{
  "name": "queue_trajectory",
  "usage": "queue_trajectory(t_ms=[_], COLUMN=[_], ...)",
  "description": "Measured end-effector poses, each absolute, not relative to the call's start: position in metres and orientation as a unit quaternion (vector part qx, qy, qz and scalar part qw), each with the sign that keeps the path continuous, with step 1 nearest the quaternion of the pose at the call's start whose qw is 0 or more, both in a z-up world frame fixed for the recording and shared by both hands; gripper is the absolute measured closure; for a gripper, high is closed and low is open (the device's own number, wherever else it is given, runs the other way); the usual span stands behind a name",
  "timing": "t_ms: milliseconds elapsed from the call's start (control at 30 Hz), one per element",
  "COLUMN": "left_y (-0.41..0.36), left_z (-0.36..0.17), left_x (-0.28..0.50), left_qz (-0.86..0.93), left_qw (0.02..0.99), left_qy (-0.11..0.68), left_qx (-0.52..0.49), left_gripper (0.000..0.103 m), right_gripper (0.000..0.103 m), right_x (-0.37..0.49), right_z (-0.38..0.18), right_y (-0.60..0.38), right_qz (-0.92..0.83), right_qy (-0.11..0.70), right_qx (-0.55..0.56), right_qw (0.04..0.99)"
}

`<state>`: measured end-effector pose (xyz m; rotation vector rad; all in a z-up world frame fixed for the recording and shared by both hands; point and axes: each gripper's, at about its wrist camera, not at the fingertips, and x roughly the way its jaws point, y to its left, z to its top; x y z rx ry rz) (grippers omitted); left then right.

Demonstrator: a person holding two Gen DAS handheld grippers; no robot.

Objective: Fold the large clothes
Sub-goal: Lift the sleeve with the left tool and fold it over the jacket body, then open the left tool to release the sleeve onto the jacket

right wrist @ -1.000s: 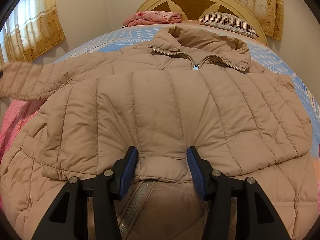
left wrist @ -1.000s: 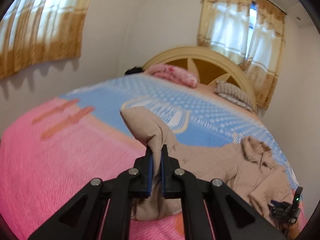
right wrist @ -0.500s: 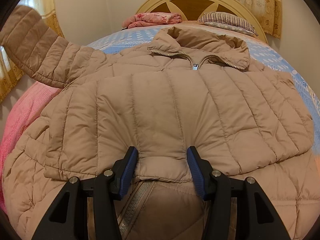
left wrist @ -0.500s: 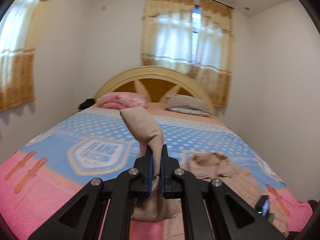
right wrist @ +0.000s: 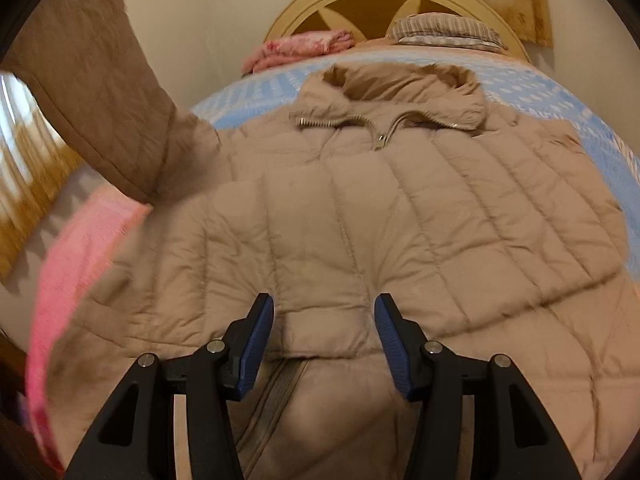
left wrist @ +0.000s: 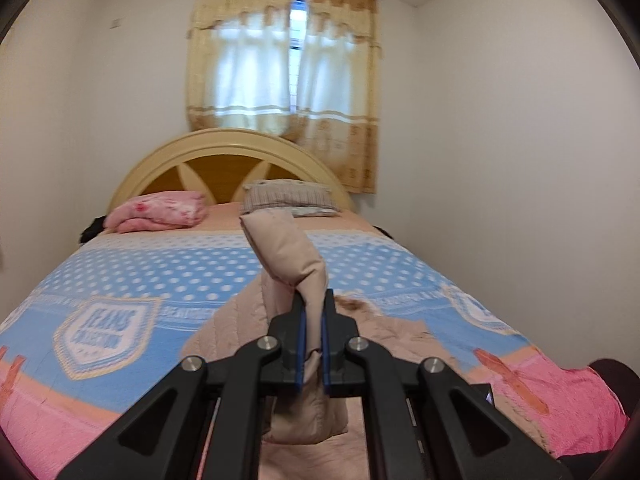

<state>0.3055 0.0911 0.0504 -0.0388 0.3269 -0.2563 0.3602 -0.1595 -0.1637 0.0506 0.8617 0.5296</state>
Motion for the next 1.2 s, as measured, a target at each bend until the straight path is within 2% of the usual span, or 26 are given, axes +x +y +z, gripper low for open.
queue_trajectory(t_ms=[200, 400, 567, 1000, 1133, 1167, 1200], left_y=[0.047, 0.003, -0.023, -0.065, -0.07, -0.069, -0.067], left_z=[0.033, -0.008, -0.036, -0.112, -0.121, -0.118, -0.111], left_x=[0.318, 0.328, 0.338, 0.356, 0.359, 0.359, 0.356], left_qz=[-0.168, -0.186, -0.199, -0.178, -0.191, -0.192, -0.196], left_qw=[0.969, 0.956, 0.945, 0.931, 0.924, 0.924, 0.925], left_qy=[0.183, 0.227, 0.258, 0.306, 0.321, 0.322, 0.32], left_qx=[-0.013, 0.004, 0.004, 0.091, 0.081, 0.076, 0.064], left_gripper=[0.097, 0.097, 0.097, 0.096, 0.088, 0.077, 0.054], right_gripper=[0.049, 0.049, 0.049, 0.049, 0.049, 0.049, 0.049], right_x=[0.34, 0.323, 0.318, 0.313, 0.312, 0.312, 0.312], right_z=[-0.146, -0.136, -0.141, -0.167, -0.172, -0.172, -0.173], right_y=[-0.2, -0.233, -0.246, -0.263, -0.269, -0.27, -0.27], right_qz=[0.229, 0.211, 0.202, 0.19, 0.188, 0.188, 0.188], right_qy=[0.39, 0.366, 0.359, 0.365, 0.362, 0.363, 0.364], right_qx=[0.057, 0.095, 0.106, 0.142, 0.16, 0.163, 0.165], right_qw=[0.89, 0.902, 0.905, 0.9, 0.899, 0.898, 0.897])
